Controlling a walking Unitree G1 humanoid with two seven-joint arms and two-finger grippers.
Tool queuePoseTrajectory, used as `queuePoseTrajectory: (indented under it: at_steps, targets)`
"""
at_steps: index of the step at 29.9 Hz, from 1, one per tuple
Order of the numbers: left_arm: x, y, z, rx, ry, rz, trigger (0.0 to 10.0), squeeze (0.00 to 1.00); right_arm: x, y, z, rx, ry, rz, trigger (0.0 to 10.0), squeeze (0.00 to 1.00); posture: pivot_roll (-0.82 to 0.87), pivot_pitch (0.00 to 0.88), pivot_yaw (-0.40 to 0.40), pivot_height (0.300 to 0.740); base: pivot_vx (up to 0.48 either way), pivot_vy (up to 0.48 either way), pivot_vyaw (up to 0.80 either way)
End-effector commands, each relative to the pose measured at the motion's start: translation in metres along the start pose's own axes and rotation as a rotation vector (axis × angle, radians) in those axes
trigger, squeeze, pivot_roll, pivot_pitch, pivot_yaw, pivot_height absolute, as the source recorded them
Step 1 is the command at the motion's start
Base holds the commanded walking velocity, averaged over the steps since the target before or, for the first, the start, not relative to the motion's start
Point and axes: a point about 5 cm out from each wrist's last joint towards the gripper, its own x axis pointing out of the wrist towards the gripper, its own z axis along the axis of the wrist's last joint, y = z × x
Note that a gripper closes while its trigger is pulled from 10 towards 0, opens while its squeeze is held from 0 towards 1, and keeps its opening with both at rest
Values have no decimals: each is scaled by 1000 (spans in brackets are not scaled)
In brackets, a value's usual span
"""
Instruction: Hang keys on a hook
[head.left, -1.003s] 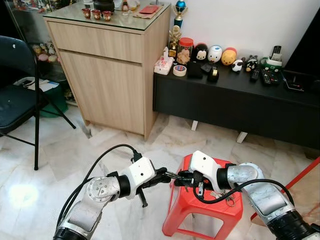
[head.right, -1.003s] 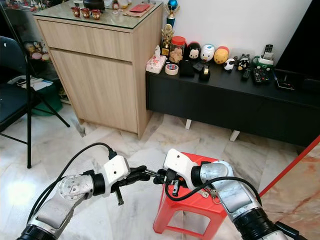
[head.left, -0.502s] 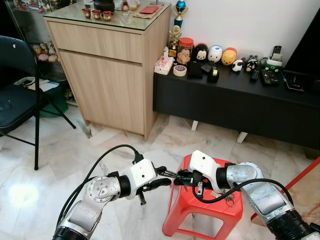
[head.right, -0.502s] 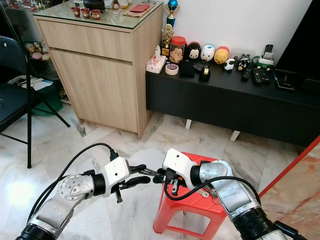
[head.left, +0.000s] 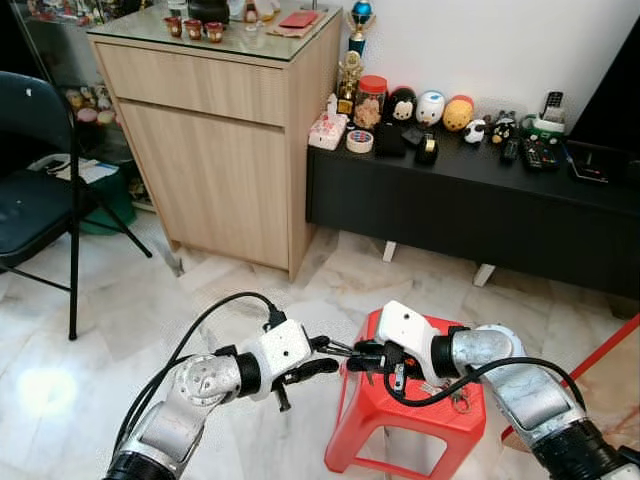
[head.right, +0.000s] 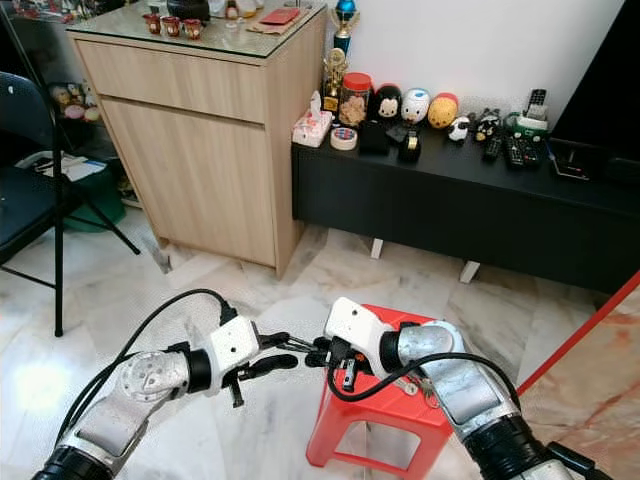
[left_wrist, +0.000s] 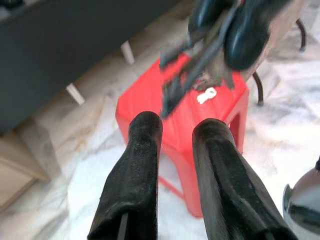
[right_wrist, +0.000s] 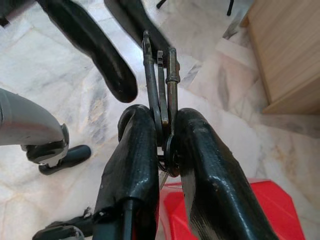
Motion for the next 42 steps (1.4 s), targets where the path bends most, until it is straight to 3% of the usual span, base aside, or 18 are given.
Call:
queuePoseTrajectory:
  at_steps: [1, 30, 42]
  targets:
    - [-1, 4, 3, 25, -2, 5, 10000, 0, -3, -4, 9, -27, -28, -13, 10000, 0, 25, 7, -87, 740, 0, 0, 0]
    - [-3, 13, 21, -25, -116, 6, 10000, 0, -2, -3, 5, -33, -10, -3, 10000, 0, 26, 9, -88, 740, 0, 0, 0]
    - [-1, 2, 20, -39, -105, -64, 10000, 0, -1, -1, 5, -41, -6, 2, 10000, 0, 25, 10, -87, 740, 0, 0, 0]
